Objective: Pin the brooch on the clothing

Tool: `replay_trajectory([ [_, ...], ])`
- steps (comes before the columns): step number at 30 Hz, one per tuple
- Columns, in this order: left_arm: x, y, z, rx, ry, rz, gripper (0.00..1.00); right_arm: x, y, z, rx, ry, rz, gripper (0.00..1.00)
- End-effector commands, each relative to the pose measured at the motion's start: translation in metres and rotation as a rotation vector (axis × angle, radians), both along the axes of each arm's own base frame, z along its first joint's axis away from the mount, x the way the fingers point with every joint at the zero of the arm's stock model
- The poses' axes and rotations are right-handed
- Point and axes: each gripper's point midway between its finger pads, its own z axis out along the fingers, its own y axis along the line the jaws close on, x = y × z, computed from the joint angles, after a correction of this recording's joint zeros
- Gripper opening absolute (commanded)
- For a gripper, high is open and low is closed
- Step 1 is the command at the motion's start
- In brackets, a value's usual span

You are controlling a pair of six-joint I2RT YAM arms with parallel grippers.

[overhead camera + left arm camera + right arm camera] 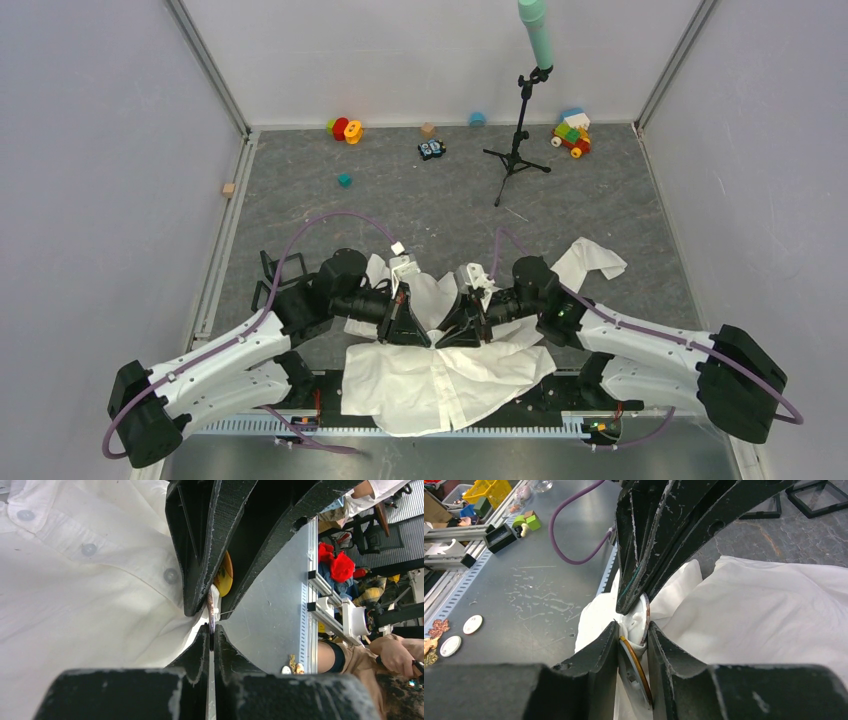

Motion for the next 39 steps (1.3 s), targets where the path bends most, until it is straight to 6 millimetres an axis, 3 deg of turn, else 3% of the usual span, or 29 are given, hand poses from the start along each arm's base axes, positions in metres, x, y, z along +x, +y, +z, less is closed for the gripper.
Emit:
replay_trajectory([
  [1, -0.002, -0.006, 0.027, -0.102, -0.064, -0.061, 0.02, 0.004, 0.004, 0.006, 0.043, 0.008, -0.013, 0.3],
  [7, -0.003, -0.007, 0.026, -0.1, -0.056, -0.066, 0.02, 0.016, 0.01, 0.007, 0.035, 0.053, -0.09, 0.26],
  [18, -0.005, -0.007, 0.028, -0.111, -0.052, -0.076, 0.02, 0.042, 0.017, -0.009, -0.055, 0.214, -0.23, 0.18],
  [39, -0.007, -0.007, 0.03, -0.123, -0.052, -0.083, 0.02, 0.082, -0.004, -0.055, -0.139, 0.474, -0.45, 0.15],
])
